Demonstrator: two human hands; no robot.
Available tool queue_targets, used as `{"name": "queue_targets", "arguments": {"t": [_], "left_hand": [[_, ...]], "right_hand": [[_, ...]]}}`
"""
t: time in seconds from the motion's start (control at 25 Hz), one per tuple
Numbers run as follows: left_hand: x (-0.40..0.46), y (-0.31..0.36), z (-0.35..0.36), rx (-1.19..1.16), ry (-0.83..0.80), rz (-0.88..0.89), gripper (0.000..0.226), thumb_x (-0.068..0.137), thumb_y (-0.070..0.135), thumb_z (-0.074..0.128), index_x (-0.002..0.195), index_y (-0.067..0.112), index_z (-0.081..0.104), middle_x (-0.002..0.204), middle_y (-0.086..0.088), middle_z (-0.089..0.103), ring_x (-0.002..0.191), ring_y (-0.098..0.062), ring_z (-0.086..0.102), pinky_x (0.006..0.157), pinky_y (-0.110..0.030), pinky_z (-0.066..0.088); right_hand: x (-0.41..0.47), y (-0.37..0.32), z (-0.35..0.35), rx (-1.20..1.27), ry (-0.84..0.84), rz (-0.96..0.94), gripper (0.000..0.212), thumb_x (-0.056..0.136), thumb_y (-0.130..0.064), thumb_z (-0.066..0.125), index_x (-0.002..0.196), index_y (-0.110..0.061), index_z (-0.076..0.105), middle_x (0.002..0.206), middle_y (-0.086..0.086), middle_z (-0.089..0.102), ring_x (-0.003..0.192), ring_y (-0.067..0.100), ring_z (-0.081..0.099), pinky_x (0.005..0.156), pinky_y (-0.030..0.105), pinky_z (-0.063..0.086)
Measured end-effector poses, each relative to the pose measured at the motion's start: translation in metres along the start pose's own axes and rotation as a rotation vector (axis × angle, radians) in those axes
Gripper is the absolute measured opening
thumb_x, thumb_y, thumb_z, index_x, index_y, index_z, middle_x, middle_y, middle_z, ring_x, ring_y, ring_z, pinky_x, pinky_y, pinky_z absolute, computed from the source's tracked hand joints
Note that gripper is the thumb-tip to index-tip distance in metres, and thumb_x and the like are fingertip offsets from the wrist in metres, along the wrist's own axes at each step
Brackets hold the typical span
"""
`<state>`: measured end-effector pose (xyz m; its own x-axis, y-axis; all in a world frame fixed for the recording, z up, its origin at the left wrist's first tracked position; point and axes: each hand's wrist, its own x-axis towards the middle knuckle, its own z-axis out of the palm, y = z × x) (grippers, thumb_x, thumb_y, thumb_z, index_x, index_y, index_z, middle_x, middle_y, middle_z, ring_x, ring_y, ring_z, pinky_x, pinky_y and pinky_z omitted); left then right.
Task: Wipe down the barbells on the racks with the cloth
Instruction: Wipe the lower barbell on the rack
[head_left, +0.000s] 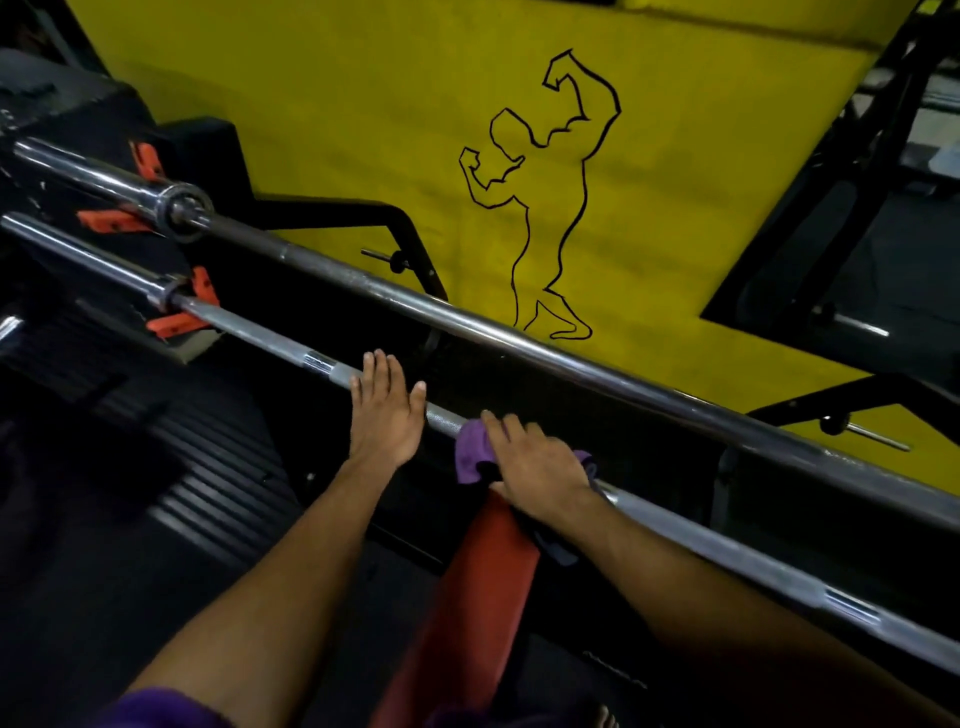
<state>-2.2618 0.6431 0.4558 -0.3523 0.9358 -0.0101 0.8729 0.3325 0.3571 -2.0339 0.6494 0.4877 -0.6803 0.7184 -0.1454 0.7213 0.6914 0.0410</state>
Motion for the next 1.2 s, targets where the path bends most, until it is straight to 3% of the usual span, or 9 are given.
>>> {"name": "queue_targets", "arguments": {"t": [0.16, 0.28, 0.4, 0.64, 0.96, 1.08, 1.2], "left_hand": [[0.003, 0.008, 0.016, 0.008, 0.136, -0.029, 0.062, 0.108, 0.033, 0.030, 0.158, -0.002, 0.019, 0.166, -0.025, 0.010, 0.156, -0.035, -0.003, 0.125, -0.049, -0.005], [0.003, 0.006, 0.020, 0.000, 0.156, -0.015, 0.060, 0.108, 0.029, 0.033, 0.157, -0.004, 0.021, 0.165, -0.027, 0.013, 0.156, -0.037, 0.000, 0.125, -0.052, -0.002], [0.004, 0.010, 0.014, 0.007, 0.109, -0.034, 0.061, 0.108, 0.029, 0.032, 0.158, -0.003, 0.018, 0.166, -0.026, 0.011, 0.156, -0.036, -0.002, 0.125, -0.053, -0.002], [0.003, 0.008, 0.007, 0.067, 0.032, -0.042, 0.068, 0.104, 0.040, 0.018, 0.160, 0.001, 0.016, 0.167, -0.025, 0.009, 0.156, -0.035, -0.004, 0.123, -0.052, -0.004], [0.005, 0.006, 0.008, 0.076, 0.010, -0.055, 0.073, 0.100, 0.045, 0.011, 0.161, 0.006, 0.014, 0.168, -0.020, 0.006, 0.156, -0.032, -0.006, 0.124, -0.049, -0.008], [0.004, 0.006, 0.006, 0.066, 0.009, -0.048, 0.072, 0.101, 0.045, 0.012, 0.161, 0.006, 0.016, 0.168, -0.021, 0.006, 0.156, -0.032, -0.006, 0.123, -0.049, -0.008], [0.005, 0.003, 0.008, 0.071, 0.025, -0.017, 0.067, 0.104, 0.042, 0.019, 0.160, 0.005, 0.019, 0.167, -0.023, 0.010, 0.156, -0.035, -0.003, 0.123, -0.052, -0.004]], "right_hand": [[-0.068, 0.054, 0.020, -0.073, 0.011, -0.073, 0.112, 0.071, -0.041, 0.077, 0.160, -0.021, 0.012, 0.143, 0.010, 0.042, 0.097, 0.027, 0.054, 0.075, 0.040, 0.056], [-0.100, 0.078, 0.025, -0.097, -0.021, -0.015, 0.112, 0.067, -0.045, 0.079, 0.157, -0.018, 0.016, 0.138, 0.009, 0.049, 0.092, 0.026, 0.057, 0.067, 0.040, 0.057], [-0.074, 0.066, 0.012, -0.080, -0.089, 0.003, 0.107, 0.072, -0.050, 0.077, 0.156, -0.015, 0.021, 0.130, 0.008, 0.051, 0.094, 0.027, 0.060, 0.061, 0.040, 0.056], [0.016, 0.000, -0.014, 0.039, -0.042, -0.112, 0.099, 0.084, -0.046, 0.072, 0.157, -0.009, 0.016, 0.137, 0.016, 0.044, 0.104, 0.033, 0.058, 0.072, 0.042, 0.054], [-0.072, 0.076, -0.003, 0.136, -0.143, -0.050, 0.107, 0.082, -0.060, 0.067, 0.159, -0.023, 0.004, 0.136, 0.000, 0.040, 0.115, 0.022, 0.054, 0.077, 0.040, 0.055], [-0.062, 0.068, 0.000, 0.085, -0.130, -0.046, 0.106, 0.079, -0.057, 0.071, 0.159, -0.018, 0.014, 0.133, 0.005, 0.046, 0.107, 0.025, 0.059, 0.072, 0.040, 0.055], [-0.019, 0.031, 0.000, 0.067, -0.009, -0.048, 0.102, 0.077, -0.053, 0.074, 0.156, -0.013, 0.024, 0.129, 0.010, 0.050, 0.100, 0.029, 0.061, 0.068, 0.041, 0.055]]}}
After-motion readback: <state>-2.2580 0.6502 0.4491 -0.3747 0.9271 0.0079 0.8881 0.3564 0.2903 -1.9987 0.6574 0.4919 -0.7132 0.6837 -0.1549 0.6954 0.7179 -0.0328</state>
